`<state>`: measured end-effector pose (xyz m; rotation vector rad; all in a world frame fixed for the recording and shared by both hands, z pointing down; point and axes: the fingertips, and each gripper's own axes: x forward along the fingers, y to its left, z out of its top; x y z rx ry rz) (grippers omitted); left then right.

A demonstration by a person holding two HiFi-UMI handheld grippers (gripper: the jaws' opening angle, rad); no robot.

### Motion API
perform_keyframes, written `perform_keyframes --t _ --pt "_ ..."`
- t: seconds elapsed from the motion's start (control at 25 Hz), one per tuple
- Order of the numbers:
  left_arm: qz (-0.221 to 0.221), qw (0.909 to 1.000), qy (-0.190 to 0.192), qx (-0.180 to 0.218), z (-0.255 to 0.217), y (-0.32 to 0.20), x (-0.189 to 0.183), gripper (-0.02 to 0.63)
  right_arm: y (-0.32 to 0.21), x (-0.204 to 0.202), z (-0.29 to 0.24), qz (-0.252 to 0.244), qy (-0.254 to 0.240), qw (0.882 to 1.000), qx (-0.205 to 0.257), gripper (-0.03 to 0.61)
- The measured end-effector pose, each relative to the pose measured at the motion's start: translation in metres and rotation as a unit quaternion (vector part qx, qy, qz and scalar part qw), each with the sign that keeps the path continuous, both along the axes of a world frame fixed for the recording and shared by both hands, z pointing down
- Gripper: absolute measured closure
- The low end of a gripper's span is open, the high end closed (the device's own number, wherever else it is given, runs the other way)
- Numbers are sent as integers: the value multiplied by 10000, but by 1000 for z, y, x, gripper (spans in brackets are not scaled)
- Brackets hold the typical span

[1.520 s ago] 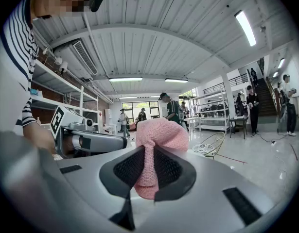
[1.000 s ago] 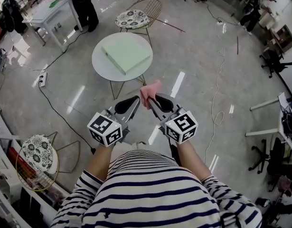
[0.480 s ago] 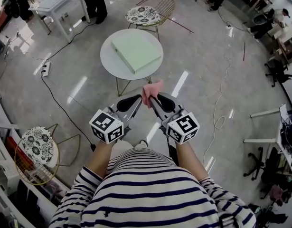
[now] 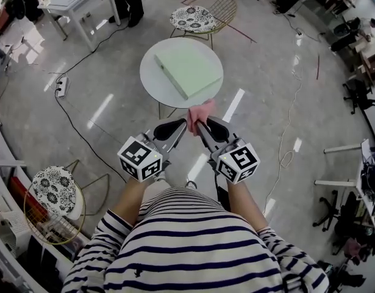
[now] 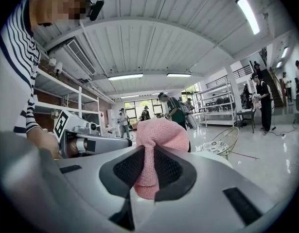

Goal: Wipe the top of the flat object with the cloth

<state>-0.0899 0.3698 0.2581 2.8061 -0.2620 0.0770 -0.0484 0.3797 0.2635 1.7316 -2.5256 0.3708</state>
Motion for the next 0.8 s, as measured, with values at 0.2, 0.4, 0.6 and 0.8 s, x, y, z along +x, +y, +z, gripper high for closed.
perform_keyframes --t 0.2,0.4,0.6,0.8 --pt "24 10000 -6 -37 7 -35 -18 607 -35 -20 7 18 25 10000 -56 525" --pt "42 9999 -90 82 12 -67 -30 607 -66 -30 7 81 81 9999 10 525" --pt "154 9998 -48 121 10 -89 -33 607 -89 -31 6 113 130 9998 -27 525" --pt "160 9998 58 50 8 -109 -24 607 -108 -18 3 111 196 9997 -61 525"
